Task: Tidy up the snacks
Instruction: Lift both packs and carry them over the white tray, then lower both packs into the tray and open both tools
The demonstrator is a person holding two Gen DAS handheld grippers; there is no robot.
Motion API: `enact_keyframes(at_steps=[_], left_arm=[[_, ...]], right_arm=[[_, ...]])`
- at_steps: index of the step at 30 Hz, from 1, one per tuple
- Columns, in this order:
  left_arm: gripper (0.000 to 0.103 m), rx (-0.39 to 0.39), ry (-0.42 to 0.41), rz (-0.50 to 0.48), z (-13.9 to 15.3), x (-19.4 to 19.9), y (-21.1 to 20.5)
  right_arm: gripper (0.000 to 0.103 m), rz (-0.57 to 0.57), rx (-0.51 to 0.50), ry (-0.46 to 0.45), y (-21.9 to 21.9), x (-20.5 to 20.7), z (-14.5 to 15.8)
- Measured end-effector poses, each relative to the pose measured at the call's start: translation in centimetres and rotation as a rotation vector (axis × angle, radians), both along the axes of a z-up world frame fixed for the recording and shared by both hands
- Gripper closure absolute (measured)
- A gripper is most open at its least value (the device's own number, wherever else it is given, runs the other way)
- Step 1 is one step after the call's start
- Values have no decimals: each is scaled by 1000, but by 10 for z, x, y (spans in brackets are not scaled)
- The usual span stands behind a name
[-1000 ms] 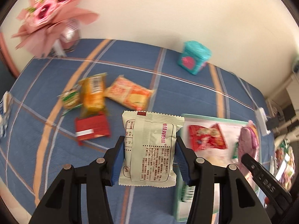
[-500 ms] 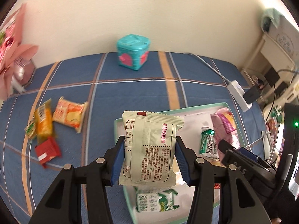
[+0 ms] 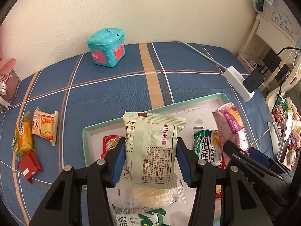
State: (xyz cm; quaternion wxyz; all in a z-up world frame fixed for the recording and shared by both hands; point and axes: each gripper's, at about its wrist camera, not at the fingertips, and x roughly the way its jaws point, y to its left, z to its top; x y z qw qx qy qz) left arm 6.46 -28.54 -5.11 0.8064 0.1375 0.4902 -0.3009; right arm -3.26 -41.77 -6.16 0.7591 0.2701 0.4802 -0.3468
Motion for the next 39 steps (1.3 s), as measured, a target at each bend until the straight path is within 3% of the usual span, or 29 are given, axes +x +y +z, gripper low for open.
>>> enact_keyframes(at_steps=[20,39], left_arm=[[50,17,-13,-14,-6,-3,-5],[48,32,30,-10,-17,-5,-9]], right_arm=[[39,-79,9,25,-15,-12,-12],[37,-42,61,30,-10,-2,-26]])
